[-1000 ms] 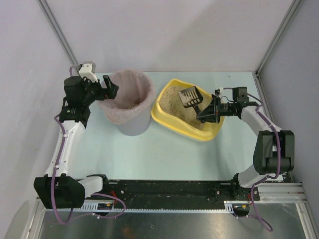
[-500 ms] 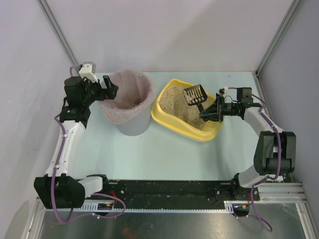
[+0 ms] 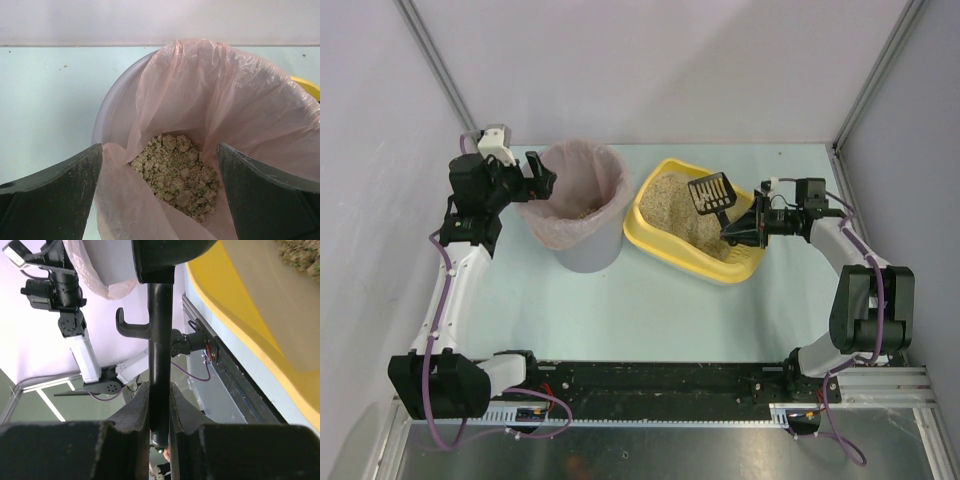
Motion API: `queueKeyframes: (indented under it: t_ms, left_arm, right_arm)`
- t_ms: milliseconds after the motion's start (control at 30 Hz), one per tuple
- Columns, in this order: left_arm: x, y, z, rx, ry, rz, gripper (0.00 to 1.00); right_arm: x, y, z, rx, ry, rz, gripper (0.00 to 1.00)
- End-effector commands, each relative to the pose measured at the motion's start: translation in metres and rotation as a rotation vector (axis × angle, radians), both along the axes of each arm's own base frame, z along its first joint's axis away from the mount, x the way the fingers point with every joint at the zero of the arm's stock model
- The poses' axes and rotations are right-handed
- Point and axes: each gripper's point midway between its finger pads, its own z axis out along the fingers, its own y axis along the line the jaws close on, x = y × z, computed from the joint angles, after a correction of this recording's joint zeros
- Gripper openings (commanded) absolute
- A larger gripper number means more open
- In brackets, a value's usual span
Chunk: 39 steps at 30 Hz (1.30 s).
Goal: Clean the litter box
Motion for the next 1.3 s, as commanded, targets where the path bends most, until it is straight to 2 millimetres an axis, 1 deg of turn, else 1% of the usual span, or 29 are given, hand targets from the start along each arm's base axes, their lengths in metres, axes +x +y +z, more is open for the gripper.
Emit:
queueKeyframes:
  t_ms: [0, 67, 133, 333, 500, 567, 600, 667, 700, 733, 767, 800, 833, 867, 900, 933, 967, 1000, 1067, 1100, 1133, 1167, 1233, 1267]
  left_arm:
    - [0.001, 0.007, 0.012, 0.037, -0.056, 0.025, 1.00]
    - [0.001, 0.009, 0.013, 0.039, -0.059, 0.032, 1.00]
    - [0.001, 0.009, 0.013, 0.040, -0.058, 0.032, 1.00]
    - [0.003, 0.008, 0.010, 0.030, -0.046, 0.020, 1.00]
    - [0.003, 0.020, 0.010, 0.045, -0.043, 0.071, 1.00]
    - [0.004, 0.026, 0.009, 0.050, -0.035, 0.093, 1.00]
    - [0.005, 0.028, 0.004, 0.058, -0.018, 0.100, 1.00]
    - [0.007, 0.030, 0.000, 0.069, 0.002, 0.107, 1.00]
    - [0.007, 0.032, -0.010, 0.075, 0.043, 0.111, 1.00]
    - [0.008, 0.033, -0.012, 0.076, 0.057, 0.112, 1.00]
    - [0.007, 0.033, -0.020, 0.077, 0.084, 0.109, 1.00]
    - [0.006, 0.033, -0.024, 0.081, 0.094, 0.112, 1.00]
    - [0.005, 0.035, -0.029, 0.081, 0.108, 0.116, 1.00]
    - [0.003, 0.035, -0.032, 0.088, 0.117, 0.115, 1.00]
    - [0.003, 0.035, -0.033, 0.091, 0.118, 0.117, 1.00]
    - [0.002, 0.035, -0.033, 0.092, 0.116, 0.117, 1.00]
    - [0.002, 0.035, -0.033, 0.093, 0.119, 0.114, 1.00]
    - [0.003, 0.035, -0.033, 0.092, 0.118, 0.110, 0.98]
    - [0.003, 0.026, -0.034, 0.075, 0.121, 0.066, 0.88]
    - [0.004, 0.023, -0.035, 0.066, 0.124, 0.051, 0.78]
    - [0.003, 0.016, -0.032, 0.050, 0.120, 0.015, 0.72]
    - [0.004, 0.014, -0.032, 0.038, 0.122, 0.005, 0.64]
    - [0.004, 0.009, -0.031, 0.014, 0.125, -0.010, 0.59]
    - [0.002, 0.007, -0.030, 0.010, 0.122, -0.015, 0.52]
  right_arm:
    - [-0.015, 0.008, 0.019, 0.032, -0.101, 0.064, 0.00]
    - [-0.016, 0.004, 0.024, 0.020, -0.191, 0.060, 0.00]
    - [-0.014, -0.002, 0.024, 0.007, -0.256, 0.053, 0.00]
    - [-0.008, -0.002, 0.009, -0.026, -0.252, 0.047, 0.00]
    - [-0.006, -0.002, 0.004, -0.068, -0.278, 0.034, 0.00]
    - [-0.008, -0.001, 0.006, -0.076, -0.294, 0.037, 0.00]
    - [-0.007, 0.000, 0.007, -0.082, -0.298, 0.033, 0.00]
    - [-0.007, 0.000, 0.013, -0.080, -0.297, 0.023, 0.00]
    - [-0.005, 0.002, 0.018, -0.074, -0.286, 0.011, 0.00]
    - [-0.004, 0.003, 0.021, -0.070, -0.286, 0.004, 0.00]
    - [-0.003, 0.004, 0.027, -0.068, -0.286, -0.007, 0.00]
    - [0.001, 0.005, 0.032, -0.072, -0.310, -0.024, 0.00]
    - [0.002, 0.006, 0.038, -0.056, -0.268, -0.041, 0.00]
    - [0.002, 0.006, 0.044, -0.048, -0.271, -0.049, 0.00]
    - [0.001, 0.015, 0.049, -0.038, -0.288, -0.029, 0.00]
    - [0.000, 0.018, 0.053, -0.026, -0.253, -0.035, 0.00]
    - [-0.001, 0.019, 0.058, -0.021, -0.255, -0.039, 0.00]
    - [0.000, 0.021, 0.063, -0.013, -0.269, -0.044, 0.00]
    - [-0.002, 0.029, 0.073, 0.011, -0.238, -0.043, 0.00]
    - [-0.003, 0.033, 0.083, 0.027, -0.278, -0.036, 0.00]
    - [-0.006, 0.040, 0.089, 0.042, -0.294, -0.020, 0.00]
    - [-0.007, 0.045, 0.099, 0.065, -0.297, -0.020, 0.00]
    - [-0.007, 0.053, 0.110, 0.086, -0.306, -0.014, 0.00]
    - [-0.010, 0.061, 0.116, 0.098, -0.307, 0.000, 0.00]
